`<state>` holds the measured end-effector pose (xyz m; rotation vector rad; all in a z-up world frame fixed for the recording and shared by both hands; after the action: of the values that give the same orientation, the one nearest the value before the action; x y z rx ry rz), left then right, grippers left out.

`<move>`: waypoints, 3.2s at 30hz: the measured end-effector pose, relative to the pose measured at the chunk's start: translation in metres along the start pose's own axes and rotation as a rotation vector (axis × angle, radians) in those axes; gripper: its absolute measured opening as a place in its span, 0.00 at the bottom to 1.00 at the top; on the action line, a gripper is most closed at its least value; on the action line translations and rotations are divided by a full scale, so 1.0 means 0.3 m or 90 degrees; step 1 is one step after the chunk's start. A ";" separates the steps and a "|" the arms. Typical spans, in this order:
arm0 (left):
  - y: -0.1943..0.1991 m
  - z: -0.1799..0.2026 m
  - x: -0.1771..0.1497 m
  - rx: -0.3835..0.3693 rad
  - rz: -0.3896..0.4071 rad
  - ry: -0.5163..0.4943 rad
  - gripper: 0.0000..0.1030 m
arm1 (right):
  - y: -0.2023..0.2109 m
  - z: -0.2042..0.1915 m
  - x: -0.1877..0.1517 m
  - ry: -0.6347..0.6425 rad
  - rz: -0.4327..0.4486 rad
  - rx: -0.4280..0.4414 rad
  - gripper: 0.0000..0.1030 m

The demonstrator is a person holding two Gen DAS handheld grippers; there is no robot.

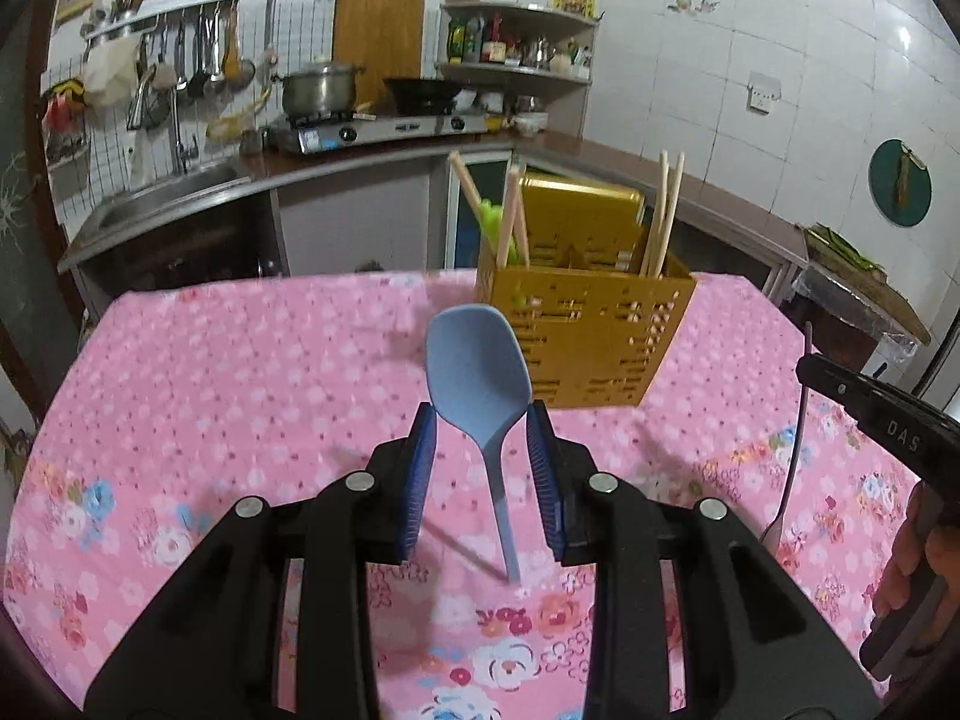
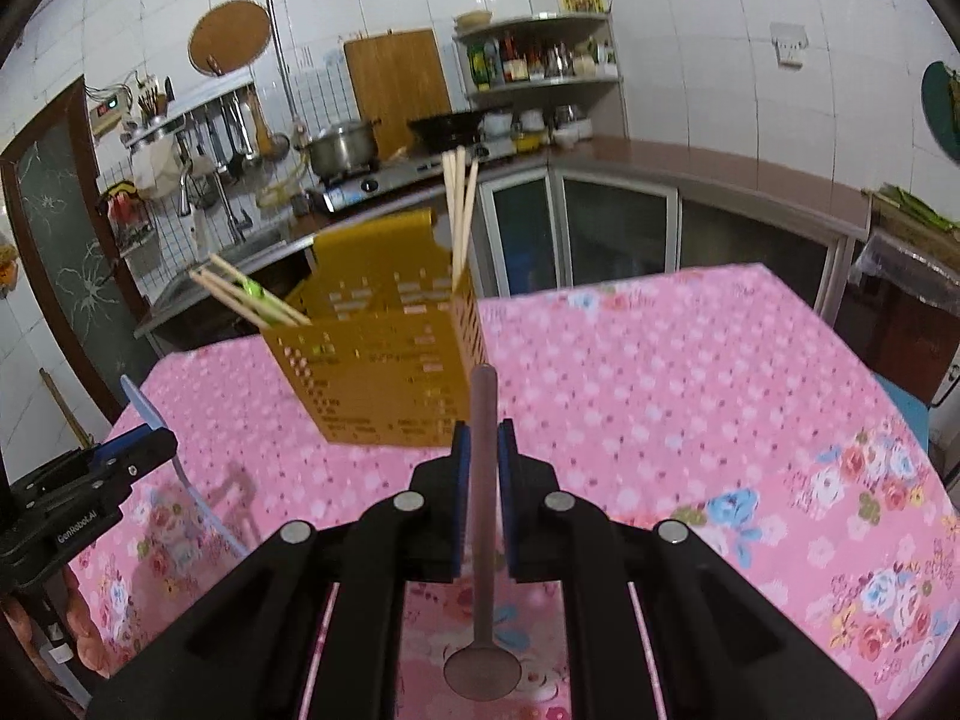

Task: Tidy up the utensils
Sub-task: 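Lift the blue spoon with the left tool while the right tool lifts the dark spoon toward the holder, then lower both spoons into the yellow holder and open both tools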

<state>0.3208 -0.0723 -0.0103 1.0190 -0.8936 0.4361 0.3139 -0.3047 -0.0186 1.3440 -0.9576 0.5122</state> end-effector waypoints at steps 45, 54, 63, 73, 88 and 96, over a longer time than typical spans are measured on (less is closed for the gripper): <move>-0.499 -0.353 -0.099 0.032 -0.218 0.270 0.17 | -0.289 0.103 -0.069 -0.010 -0.091 -0.025 0.09; -0.371 -0.388 -0.091 0.040 -0.172 0.223 0.03 | -0.257 0.077 -0.061 -0.009 -0.081 -0.016 0.09; -0.215 -0.336 -0.040 0.007 -0.108 0.188 0.03 | -0.201 0.036 -0.048 0.001 -0.065 -0.005 0.09; -0.030 -0.193 0.072 -0.055 -0.023 0.151 0.03 | -0.131 0.008 -0.001 0.002 -0.034 0.004 0.09; 0.128 -0.005 0.267 -0.081 0.055 0.068 0.03 | -0.022 -0.007 0.120 0.000 0.047 0.010 0.03; 0.148 0.007 0.285 -0.079 0.055 0.057 0.03 | 0.013 0.020 0.156 -0.015 0.059 0.012 0.03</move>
<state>0.3392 -0.0596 0.0833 0.8444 -0.8758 0.4887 0.3344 -0.3192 0.0214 1.3291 -1.0411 0.5775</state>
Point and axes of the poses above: each gripper's, at about its wrist camera, not at the fingertips, and y roughly against the way its jaws point, z to its right, x to its top, the point moved 9 cm from there along -y, roughly the way its jaws point, and after that the axes turned 15 degrees about -x, right-handed, at the moved point
